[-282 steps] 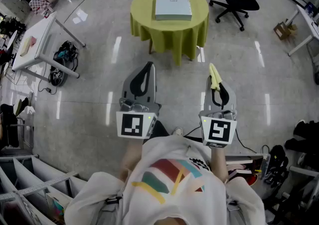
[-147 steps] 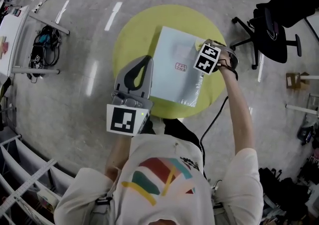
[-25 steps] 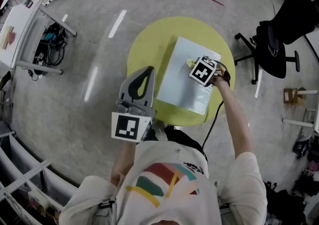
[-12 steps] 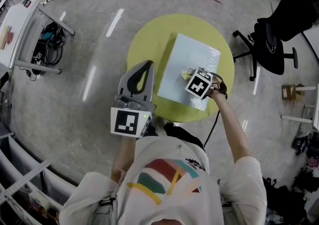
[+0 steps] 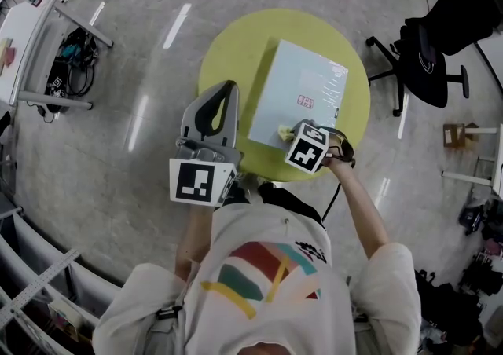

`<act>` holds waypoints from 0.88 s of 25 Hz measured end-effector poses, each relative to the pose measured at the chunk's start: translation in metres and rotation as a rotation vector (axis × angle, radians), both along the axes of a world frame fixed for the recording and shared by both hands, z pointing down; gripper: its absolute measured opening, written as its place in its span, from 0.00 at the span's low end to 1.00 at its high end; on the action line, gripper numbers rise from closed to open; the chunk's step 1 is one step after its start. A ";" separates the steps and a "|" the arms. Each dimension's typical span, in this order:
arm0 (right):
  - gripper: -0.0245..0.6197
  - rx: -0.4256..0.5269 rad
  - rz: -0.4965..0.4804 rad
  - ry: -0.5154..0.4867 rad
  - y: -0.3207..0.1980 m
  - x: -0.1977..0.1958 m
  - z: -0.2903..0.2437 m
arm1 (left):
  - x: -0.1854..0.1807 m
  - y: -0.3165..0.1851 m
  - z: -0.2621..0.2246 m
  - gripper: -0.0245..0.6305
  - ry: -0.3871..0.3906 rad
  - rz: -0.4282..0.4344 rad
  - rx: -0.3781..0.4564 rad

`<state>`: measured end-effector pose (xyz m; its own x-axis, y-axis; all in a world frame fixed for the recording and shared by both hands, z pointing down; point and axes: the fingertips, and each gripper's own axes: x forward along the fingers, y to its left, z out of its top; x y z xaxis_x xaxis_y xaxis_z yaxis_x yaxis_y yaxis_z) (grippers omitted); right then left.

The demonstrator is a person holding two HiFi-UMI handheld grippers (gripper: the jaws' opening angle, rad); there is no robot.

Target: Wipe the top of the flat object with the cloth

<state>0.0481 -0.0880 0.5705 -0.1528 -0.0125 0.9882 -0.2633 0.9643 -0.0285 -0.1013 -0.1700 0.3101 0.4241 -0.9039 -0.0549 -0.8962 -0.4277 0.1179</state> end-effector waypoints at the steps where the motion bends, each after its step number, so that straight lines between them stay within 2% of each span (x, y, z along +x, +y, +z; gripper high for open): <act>1: 0.08 -0.004 -0.006 0.002 0.006 -0.001 0.000 | -0.001 0.000 0.000 0.06 0.001 -0.003 0.004; 10: 0.08 -0.040 -0.045 0.005 0.043 -0.009 0.001 | -0.003 0.003 0.000 0.06 0.009 -0.009 0.006; 17: 0.08 -0.053 -0.044 0.001 0.052 -0.013 0.001 | -0.004 0.006 0.002 0.06 0.014 -0.012 0.004; 20: 0.08 -0.023 -0.057 -0.003 0.047 -0.010 -0.005 | -0.002 0.007 0.002 0.06 0.014 -0.008 0.005; 22: 0.08 0.037 -0.049 -0.007 0.030 -0.006 -0.018 | -0.002 0.007 0.002 0.06 0.013 -0.008 0.007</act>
<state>0.0417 -0.0580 0.5526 -0.1612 -0.0418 0.9860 -0.2159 0.9764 0.0061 -0.1034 -0.1627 0.3121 0.4161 -0.9068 -0.0668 -0.8981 -0.4214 0.1262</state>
